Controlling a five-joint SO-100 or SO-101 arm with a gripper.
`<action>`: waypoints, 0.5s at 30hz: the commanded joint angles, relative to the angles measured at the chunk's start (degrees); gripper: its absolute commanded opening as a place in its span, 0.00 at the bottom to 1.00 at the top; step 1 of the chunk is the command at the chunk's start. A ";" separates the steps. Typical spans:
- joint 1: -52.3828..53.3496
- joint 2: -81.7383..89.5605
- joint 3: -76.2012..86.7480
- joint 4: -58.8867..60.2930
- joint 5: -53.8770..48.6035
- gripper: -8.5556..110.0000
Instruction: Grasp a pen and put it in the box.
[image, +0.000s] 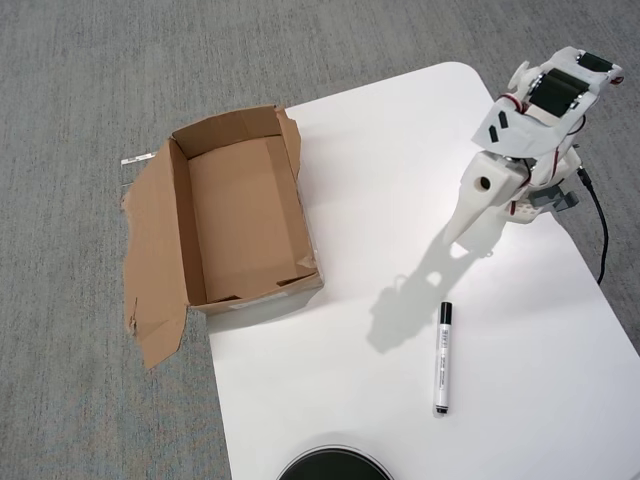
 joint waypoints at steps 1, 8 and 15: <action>0.48 -0.18 0.75 -0.26 9.45 0.08; -4.79 -0.09 2.42 -0.79 30.98 0.09; -10.94 -0.18 3.30 -0.79 37.22 0.08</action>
